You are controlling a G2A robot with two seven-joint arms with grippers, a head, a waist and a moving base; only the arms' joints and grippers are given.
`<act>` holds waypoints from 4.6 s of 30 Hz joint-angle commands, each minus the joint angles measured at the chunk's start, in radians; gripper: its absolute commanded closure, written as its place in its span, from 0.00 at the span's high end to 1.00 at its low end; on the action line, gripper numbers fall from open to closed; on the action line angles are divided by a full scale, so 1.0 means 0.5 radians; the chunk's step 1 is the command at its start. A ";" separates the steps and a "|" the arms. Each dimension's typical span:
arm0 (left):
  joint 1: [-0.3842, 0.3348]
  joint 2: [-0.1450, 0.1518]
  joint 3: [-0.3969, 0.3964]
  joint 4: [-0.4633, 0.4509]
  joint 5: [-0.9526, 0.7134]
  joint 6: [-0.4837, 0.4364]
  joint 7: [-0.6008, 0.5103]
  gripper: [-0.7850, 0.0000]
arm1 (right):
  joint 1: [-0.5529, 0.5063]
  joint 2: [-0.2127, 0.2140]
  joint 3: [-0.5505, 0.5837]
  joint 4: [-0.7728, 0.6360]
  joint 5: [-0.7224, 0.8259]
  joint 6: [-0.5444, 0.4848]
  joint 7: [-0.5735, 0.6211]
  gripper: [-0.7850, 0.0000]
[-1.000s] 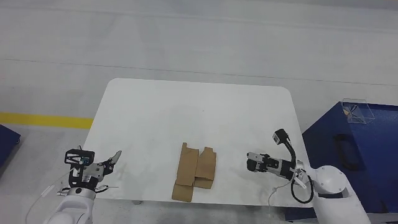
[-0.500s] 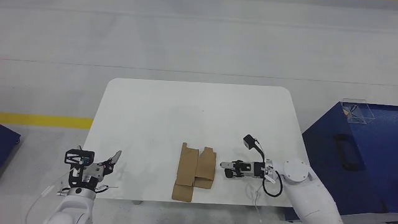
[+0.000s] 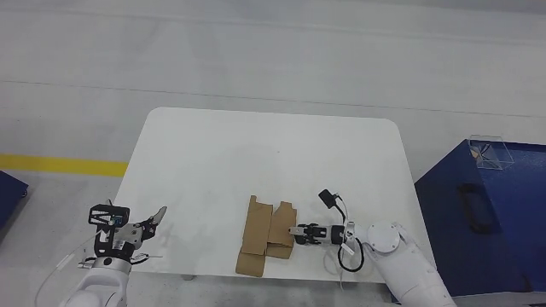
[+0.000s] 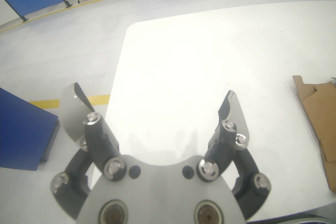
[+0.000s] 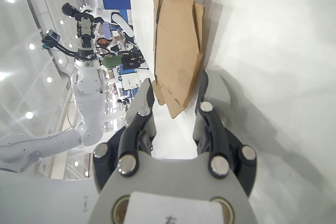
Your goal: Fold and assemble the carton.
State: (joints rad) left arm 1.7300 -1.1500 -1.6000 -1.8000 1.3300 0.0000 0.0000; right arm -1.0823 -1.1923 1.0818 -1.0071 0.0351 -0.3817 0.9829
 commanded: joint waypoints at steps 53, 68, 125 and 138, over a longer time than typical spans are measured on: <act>0.000 0.000 0.000 0.000 0.000 0.000 0.000 1.00 | 0.129 0.218 0.907 -1.484 1.493 0.997 1.030 0.00; 0.000 0.000 0.000 0.000 0.000 0.000 0.000 1.00 | 0.133 0.220 0.906 -1.484 1.507 1.016 1.022 0.00; 0.000 0.000 0.000 0.000 0.000 0.000 0.000 1.00 | -0.394 0.017 0.996 -1.410 2.545 1.104 0.907 0.00; 0.000 0.000 0.000 0.000 0.000 0.000 0.000 1.00 | -0.456 0.009 0.990 -1.171 1.926 0.113 1.024 0.00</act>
State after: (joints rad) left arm 1.7300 -1.1500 -1.6000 -1.8000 1.3300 0.0000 0.0000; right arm -1.3103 -1.1879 1.5763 -1.5921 0.9807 -0.3331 1.4893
